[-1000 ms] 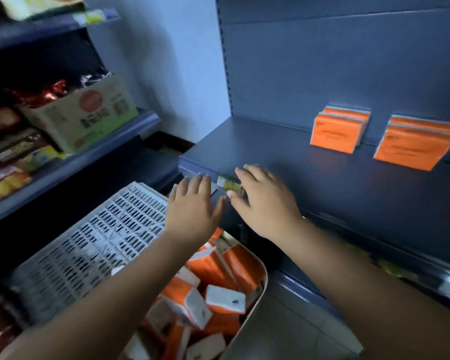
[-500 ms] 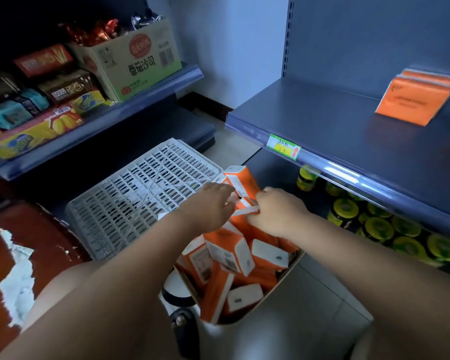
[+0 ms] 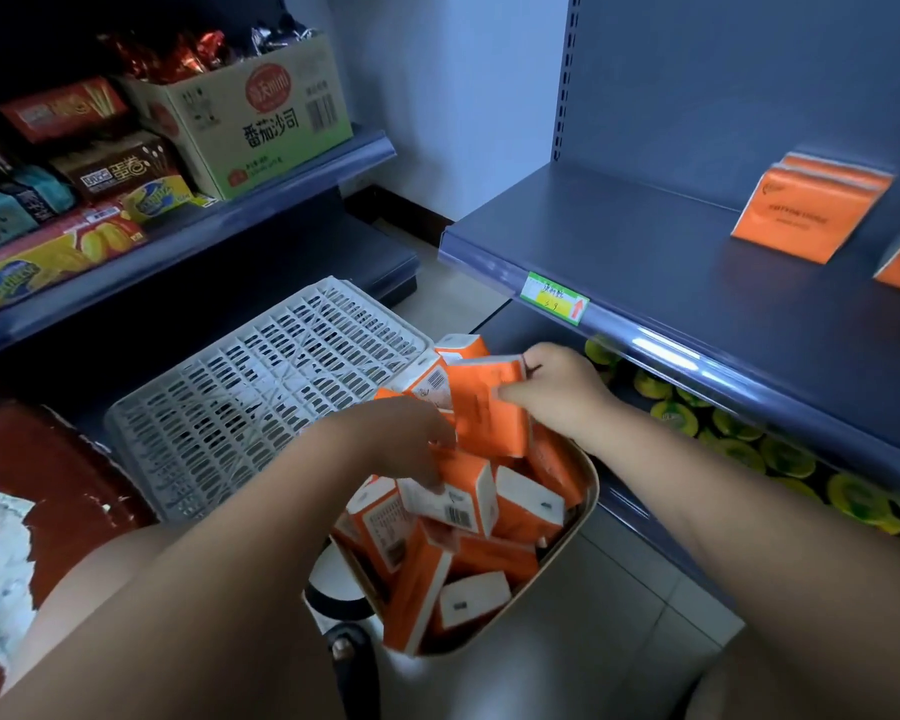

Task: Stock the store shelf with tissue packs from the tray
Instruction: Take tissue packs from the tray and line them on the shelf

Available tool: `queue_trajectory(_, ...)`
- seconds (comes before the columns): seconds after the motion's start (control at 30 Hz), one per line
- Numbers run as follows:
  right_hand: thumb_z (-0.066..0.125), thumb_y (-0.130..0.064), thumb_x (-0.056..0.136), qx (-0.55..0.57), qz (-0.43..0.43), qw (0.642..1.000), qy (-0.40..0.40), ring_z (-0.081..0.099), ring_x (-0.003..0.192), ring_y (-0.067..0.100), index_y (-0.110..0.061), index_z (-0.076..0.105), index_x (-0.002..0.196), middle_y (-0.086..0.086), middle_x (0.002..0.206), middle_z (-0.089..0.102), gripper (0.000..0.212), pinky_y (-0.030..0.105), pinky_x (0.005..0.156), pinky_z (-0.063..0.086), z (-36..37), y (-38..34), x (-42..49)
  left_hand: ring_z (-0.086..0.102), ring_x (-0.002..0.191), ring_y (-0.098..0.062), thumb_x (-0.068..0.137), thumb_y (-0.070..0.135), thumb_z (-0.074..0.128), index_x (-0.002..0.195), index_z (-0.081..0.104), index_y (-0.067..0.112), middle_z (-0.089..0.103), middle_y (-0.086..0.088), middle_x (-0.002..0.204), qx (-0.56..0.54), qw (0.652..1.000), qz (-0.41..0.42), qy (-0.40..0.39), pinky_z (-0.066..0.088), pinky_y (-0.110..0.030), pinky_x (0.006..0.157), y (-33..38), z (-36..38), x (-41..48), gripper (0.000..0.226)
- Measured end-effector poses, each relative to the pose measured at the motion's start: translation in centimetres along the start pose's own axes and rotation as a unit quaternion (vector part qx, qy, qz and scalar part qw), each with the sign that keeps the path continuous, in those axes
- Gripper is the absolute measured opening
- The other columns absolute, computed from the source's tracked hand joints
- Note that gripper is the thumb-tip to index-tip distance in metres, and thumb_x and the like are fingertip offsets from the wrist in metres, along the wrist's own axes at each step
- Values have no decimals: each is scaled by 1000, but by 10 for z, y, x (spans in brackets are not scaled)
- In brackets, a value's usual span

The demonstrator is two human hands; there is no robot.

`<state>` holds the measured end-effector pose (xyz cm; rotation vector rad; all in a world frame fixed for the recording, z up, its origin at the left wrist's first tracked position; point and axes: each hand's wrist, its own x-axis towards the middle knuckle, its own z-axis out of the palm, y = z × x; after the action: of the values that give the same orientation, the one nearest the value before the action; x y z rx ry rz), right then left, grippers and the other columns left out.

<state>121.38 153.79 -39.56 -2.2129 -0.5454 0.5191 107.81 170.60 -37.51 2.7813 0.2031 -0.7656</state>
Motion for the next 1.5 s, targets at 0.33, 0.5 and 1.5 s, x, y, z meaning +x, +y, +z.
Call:
queue_trajectory(0.33, 69, -31, 99, 320, 61, 945, 35, 76, 94, 22, -19, 68, 110, 4, 109, 77, 17, 45, 74, 63, -70, -19, -5, 65, 85, -4, 84, 13, 82, 110, 72, 30, 71, 8, 96, -254, 941, 62, 214, 51, -26, 80, -4, -43, -39, 33)
queue_trajectory(0.5, 67, -36, 100, 407, 101, 906, 61, 77, 95, 28, -22, 64, 109, 6, 112, 76, 18, 58, 83, 61, -98, -11, -13, 60, 113, 0, 74, -12, 79, 104, 75, 26, 65, 9, 116, -276, 861, 140, 405, 46, -15, 92, 9, -40, -27, 49)
queue_trajectory(1.5, 76, -25, 93, 534, 32, 796, 284, 75, 108, 24, -18, 70, 125, 4, 114, 78, 33, 54, 103, 54, -299, 131, -91, 74, 86, -17, 80, 1, 83, 104, 69, 8, 79, -6, 96, -582, 753, 176, 252, 55, -29, 73, 305, -99, 116, 29)
